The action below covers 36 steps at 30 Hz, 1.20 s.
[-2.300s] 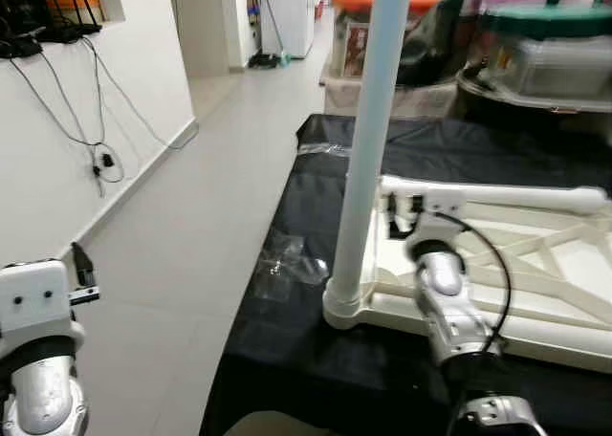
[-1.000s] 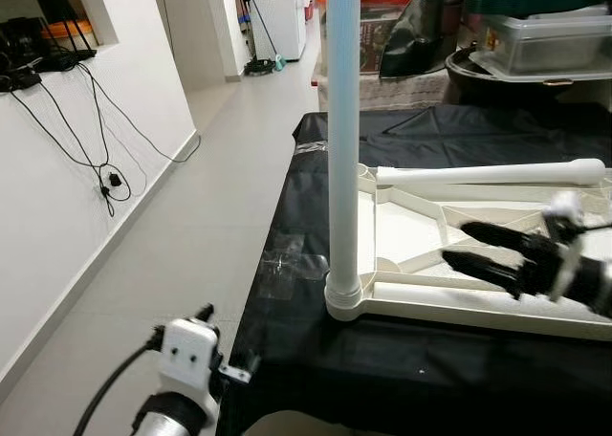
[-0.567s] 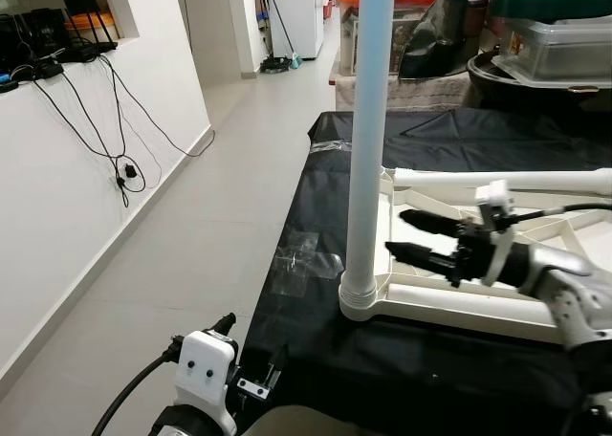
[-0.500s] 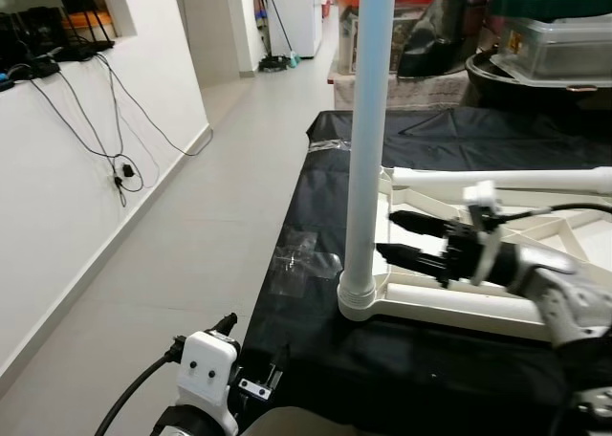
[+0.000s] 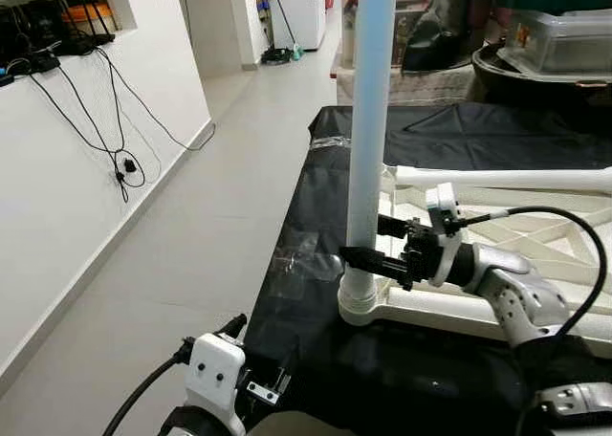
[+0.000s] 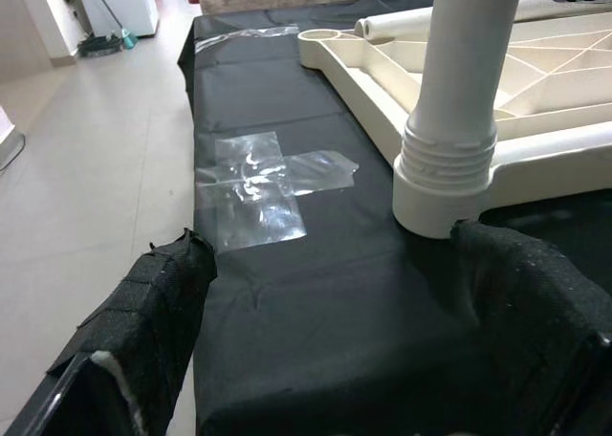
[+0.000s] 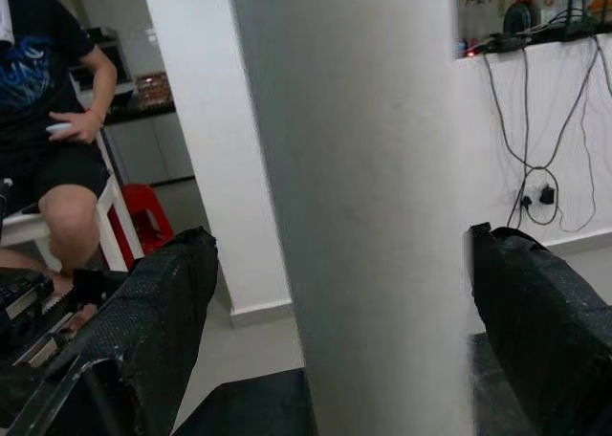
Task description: Building children table
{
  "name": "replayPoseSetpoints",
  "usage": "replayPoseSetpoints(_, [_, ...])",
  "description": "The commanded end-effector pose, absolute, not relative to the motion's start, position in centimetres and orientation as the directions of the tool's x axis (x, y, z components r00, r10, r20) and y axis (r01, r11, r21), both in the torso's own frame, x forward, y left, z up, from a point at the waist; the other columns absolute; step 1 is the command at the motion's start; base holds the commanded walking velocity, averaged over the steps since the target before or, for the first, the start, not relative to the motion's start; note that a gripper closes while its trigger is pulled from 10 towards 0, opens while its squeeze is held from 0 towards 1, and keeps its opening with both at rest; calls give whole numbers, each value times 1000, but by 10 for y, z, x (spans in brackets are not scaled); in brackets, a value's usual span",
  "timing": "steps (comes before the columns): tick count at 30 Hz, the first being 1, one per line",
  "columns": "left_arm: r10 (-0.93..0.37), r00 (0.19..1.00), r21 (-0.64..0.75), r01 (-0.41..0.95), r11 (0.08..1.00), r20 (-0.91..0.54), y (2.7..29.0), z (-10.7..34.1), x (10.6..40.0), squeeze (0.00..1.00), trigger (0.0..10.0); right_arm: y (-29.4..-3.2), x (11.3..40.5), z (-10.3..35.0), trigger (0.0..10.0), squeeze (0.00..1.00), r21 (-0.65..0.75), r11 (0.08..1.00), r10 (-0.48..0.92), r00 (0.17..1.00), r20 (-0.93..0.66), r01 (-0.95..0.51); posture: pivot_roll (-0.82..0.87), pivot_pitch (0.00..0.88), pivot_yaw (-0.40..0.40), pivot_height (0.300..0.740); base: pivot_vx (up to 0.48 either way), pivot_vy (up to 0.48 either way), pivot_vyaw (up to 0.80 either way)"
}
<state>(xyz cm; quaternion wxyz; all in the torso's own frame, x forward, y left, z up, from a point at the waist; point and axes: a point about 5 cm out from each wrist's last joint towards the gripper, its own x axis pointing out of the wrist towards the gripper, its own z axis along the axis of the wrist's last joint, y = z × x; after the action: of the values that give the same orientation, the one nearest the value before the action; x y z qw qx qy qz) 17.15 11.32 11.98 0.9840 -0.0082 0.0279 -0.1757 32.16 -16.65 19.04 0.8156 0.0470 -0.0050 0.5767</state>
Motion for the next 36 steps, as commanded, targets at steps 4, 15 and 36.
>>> replayPoseSetpoints(4, [-344, 936, -11, 344, 939, -74, 114, 114, 170, 0, 10000, -154, 326, 196, 10000, 0, 33, 312, 947, 314, 73, -950, 11, 12, 27, 740, 0, 0, 0])
replayPoseSetpoints(15, [-337, 939, -7, 337, 941, -75, 113, 113, 170, 0, 10000, -137, 335, 197, 10000, 0, 31, 317, 946, 318, 60, -948, 20, 16, 17, 740, 0, 0, 0])
replayPoseSetpoints(36, [-336, 939, -2, 337, 942, -77, 111, 113, 169, 0, 10000, -135, 344, 194, 0, 0, -10, 346, 938, 346, -8, -938, 21, 24, 12, 740, 0, 0, 0])
